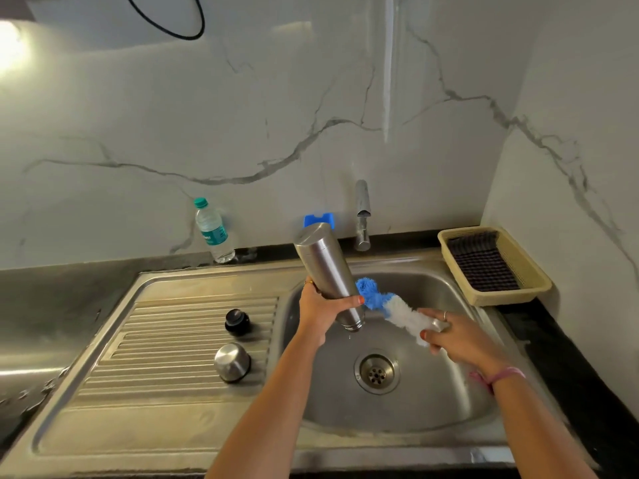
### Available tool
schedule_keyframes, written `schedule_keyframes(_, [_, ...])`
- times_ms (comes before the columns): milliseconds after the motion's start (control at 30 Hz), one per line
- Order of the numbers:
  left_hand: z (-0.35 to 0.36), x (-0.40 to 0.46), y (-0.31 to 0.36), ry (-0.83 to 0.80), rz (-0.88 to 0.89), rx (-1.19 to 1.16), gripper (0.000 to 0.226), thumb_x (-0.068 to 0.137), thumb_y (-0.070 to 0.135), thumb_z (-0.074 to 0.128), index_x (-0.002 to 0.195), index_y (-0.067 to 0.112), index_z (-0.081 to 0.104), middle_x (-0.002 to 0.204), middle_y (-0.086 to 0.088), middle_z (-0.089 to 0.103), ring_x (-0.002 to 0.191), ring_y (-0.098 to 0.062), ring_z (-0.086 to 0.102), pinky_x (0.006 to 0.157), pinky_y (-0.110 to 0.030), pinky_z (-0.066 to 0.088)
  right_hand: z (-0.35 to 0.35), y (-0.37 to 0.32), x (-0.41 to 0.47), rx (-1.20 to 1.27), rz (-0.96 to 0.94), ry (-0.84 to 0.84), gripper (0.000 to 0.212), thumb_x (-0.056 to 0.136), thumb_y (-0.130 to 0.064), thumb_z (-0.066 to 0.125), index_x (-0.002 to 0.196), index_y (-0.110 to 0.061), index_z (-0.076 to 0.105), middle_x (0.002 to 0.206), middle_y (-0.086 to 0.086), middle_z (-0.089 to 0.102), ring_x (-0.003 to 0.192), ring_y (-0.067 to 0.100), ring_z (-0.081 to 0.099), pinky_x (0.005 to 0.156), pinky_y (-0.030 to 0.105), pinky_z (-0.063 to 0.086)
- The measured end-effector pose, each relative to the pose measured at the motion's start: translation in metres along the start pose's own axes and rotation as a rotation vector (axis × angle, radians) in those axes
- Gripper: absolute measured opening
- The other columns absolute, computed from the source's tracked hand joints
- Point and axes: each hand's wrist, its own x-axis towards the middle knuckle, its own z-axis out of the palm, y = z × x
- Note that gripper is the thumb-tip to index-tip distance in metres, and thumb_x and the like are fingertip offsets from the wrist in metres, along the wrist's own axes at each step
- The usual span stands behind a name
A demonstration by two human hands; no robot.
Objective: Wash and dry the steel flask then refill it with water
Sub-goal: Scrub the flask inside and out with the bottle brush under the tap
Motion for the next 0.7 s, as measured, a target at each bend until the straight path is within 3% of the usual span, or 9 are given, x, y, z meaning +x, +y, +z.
schedule_keyframes(100, [-0.008,0.002,0.000,0.024,-0.027,-0.020,0.090,0.049,0.016,0.098,0.121,0.030,0.046,0.111,0.009,0.063,0.102,-0.010,0.062,0.080,-0.029,0.055,0.009,0.000,0.006,0.012,0.028,-0.009,0.045,0.087,-0.024,0.067,0.130,-0.034,0.056,0.064,0.001,0.070,0.051,0.005,0.054,0.053,0.023,0.039])
schedule_keyframes(167, [-0.016,0.002,0.002,0.028,-0.035,-0.032,0.087,0.050,0.014,0.098,0.117,0.031,0.045,0.107,0.011,0.062,0.098,-0.007,0.062,0.074,-0.023,0.052,0.014,-0.003,0.008,0.002,0.037,-0.006,0.046,0.087,-0.026,0.067,0.131,-0.035,0.055,0.066,0.001,0.071,0.055,0.011,0.054,0.056,0.026,0.040])
schedule_keyframes(300, [-0.034,0.002,0.007,0.036,-0.040,-0.041,0.086,0.053,0.014,0.096,0.120,0.027,0.044,0.106,0.011,0.060,0.098,-0.008,0.061,0.069,-0.018,0.047,0.027,-0.020,0.006,-0.069,-0.009,0.020,0.045,0.089,-0.025,0.065,0.132,-0.033,0.054,0.068,-0.003,0.069,0.058,0.008,0.057,0.058,0.022,0.040])
schedule_keyframes(467, [-0.066,0.005,0.016,0.035,-0.035,-0.100,0.087,0.053,0.013,0.097,0.125,0.019,0.049,0.109,0.006,0.065,0.093,-0.006,0.064,0.068,-0.018,0.051,0.056,-0.047,-0.002,-0.021,0.005,0.075,0.046,0.090,-0.020,0.064,0.134,-0.024,0.052,0.093,-0.003,0.064,0.069,0.002,0.060,0.059,0.020,0.041])
schedule_keyframes(633, [-0.108,0.007,0.030,0.042,-0.006,-0.147,0.082,0.058,0.013,0.094,0.125,0.019,0.047,0.106,0.011,0.062,0.090,-0.004,0.061,0.072,-0.015,0.049,0.098,-0.062,-0.008,0.150,0.016,0.153,0.036,0.087,-0.018,0.062,0.122,-0.025,0.062,0.077,0.002,0.070,0.069,0.014,0.064,0.065,0.031,0.049])
schedule_keyframes(700, [-0.130,0.010,0.034,0.066,-0.015,-0.194,0.092,0.057,0.018,0.095,0.134,0.016,0.045,0.119,0.005,0.063,0.102,-0.012,0.062,0.086,-0.024,0.052,0.114,-0.071,-0.013,0.213,0.005,0.180,0.027,0.087,-0.016,0.060,0.111,-0.027,0.064,0.072,0.005,0.070,0.063,0.014,0.060,0.062,0.029,0.046])
